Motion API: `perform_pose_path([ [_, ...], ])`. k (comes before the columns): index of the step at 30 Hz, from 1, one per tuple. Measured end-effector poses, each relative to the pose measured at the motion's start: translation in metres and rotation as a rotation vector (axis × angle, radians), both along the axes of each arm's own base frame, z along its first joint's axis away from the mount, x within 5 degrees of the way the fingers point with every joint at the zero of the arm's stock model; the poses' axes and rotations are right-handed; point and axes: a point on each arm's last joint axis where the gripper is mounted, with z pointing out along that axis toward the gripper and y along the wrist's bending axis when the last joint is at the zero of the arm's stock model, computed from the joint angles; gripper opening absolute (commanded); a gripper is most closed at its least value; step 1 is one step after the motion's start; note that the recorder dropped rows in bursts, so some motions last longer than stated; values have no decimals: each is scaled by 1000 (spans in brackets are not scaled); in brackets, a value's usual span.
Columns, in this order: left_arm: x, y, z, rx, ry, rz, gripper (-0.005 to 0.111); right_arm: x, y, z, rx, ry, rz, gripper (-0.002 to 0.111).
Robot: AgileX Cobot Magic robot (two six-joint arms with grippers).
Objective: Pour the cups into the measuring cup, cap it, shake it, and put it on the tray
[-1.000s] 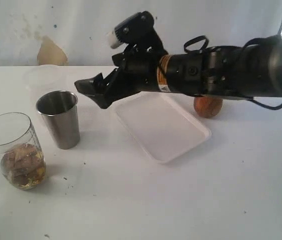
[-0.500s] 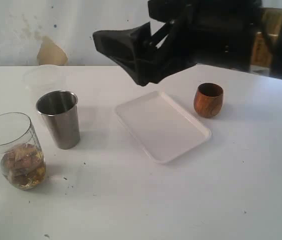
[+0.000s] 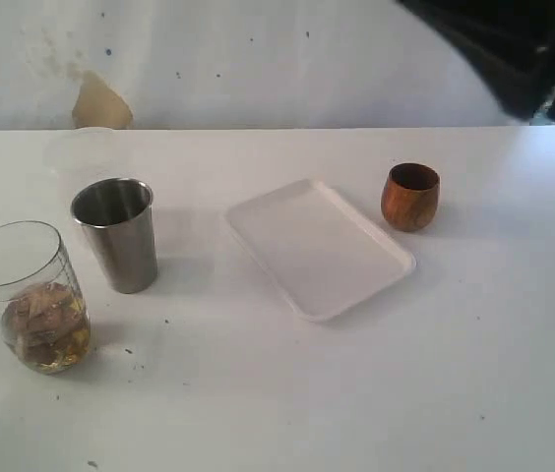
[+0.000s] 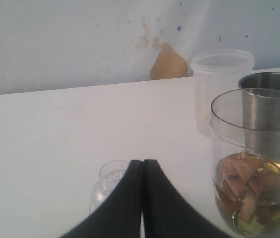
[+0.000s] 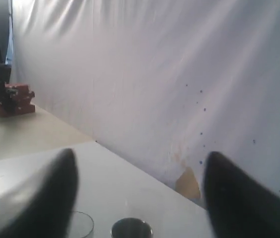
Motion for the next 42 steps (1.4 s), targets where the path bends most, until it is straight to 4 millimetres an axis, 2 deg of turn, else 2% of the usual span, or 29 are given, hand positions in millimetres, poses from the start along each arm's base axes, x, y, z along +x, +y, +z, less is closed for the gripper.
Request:
perform_pose_path([
  [1, 0, 0, 0, 0, 0, 0, 0, -5, -3, 0, 16, -3, -1, 8],
  [2, 0, 0, 0, 0, 0, 0, 0, -11, -6, 2, 35, -5, -6, 1],
  [9, 0, 0, 0, 0, 0, 0, 0, -33, -38, -1, 141, 0, -202, 0],
  [15, 0, 0, 0, 0, 0, 0, 0, -69, -57, -17, 195, -73, -219, 0],
  [20, 0, 0, 0, 0, 0, 0, 0, -88, -65, -17, 231, -135, -209, 0],
  [29, 0, 0, 0, 0, -2, 0, 0, -90, -67, -19, 244, -135, -211, 0],
  [35, 0, 0, 0, 0, -2, 0, 0, -87, -70, -32, 306, -73, -239, 0],
  [42, 0, 0, 0, 0, -2, 0, 0, -95, -76, -57, 122, -220, -348, 0],
])
